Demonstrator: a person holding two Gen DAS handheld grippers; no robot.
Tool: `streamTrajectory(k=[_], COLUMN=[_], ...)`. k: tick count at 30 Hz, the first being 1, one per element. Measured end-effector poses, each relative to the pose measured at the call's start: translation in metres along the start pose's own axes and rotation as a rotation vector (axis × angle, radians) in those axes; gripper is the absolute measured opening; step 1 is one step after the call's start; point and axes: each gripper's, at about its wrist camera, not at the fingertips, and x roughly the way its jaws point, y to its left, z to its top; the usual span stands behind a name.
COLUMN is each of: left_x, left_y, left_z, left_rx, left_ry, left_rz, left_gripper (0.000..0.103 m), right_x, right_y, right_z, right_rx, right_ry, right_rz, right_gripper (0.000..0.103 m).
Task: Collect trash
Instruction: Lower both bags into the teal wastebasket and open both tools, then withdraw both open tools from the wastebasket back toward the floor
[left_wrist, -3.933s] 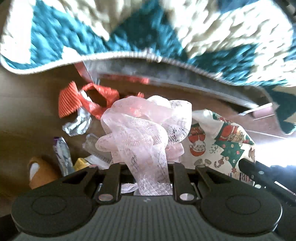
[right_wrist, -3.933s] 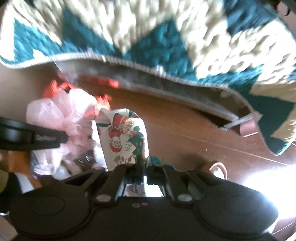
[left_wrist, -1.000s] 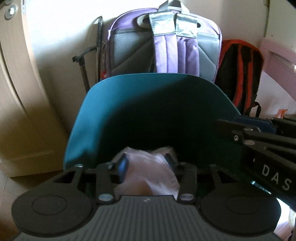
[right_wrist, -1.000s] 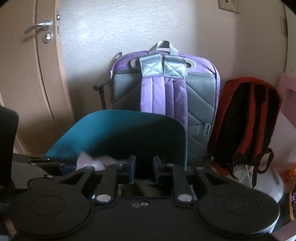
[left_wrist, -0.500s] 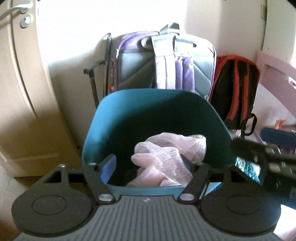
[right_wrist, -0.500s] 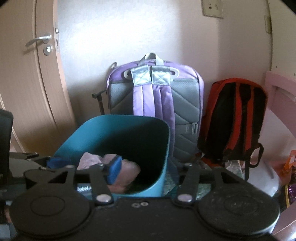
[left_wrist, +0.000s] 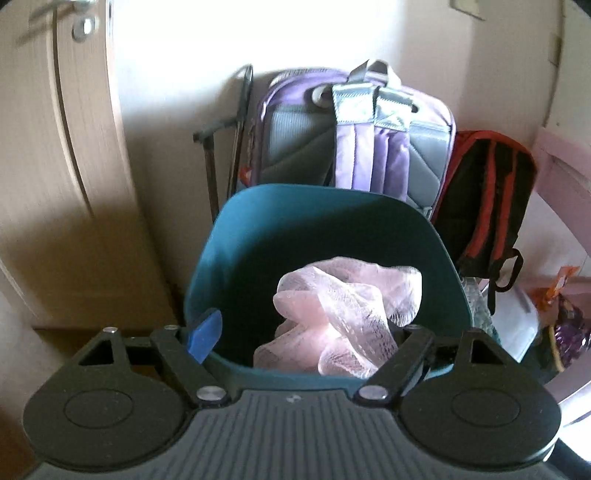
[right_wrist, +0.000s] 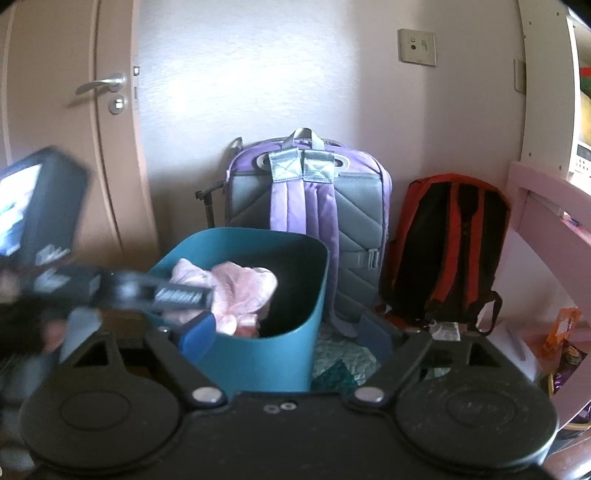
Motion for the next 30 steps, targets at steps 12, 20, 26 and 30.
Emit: streamTrajectory(k=[12,20,26,30], left_x=[0.054,0.059,0.054,0.051], left_y=[0.0,0.037,0.032,0.026], left_z=[0.014,0.035,0.035,0.036], left_rx=[-0.053,-0.3,-0.267,-0.201], left_ry=[0.096,0.083,0.074,0.061], left_rz=[-0.055,-0.242,-0.229,-0.189], left_gripper=[0.084,0.093,0.093,0.093], right_x=[0.026,0.044,0.052,0.061], right_y=[-0.002,0.002,0.013,0.032], right_z=[-0.032,-0.033,-0.018,-0.007], right_rx=[-0.126,-0.138,-0.178,-0.18], right_ry=[-0.019,-0.058,-0.157,-0.189], right_rz=[0.055,0.136,0.167,0.186], right_gripper=[0.089,0.09,0.079,0.059])
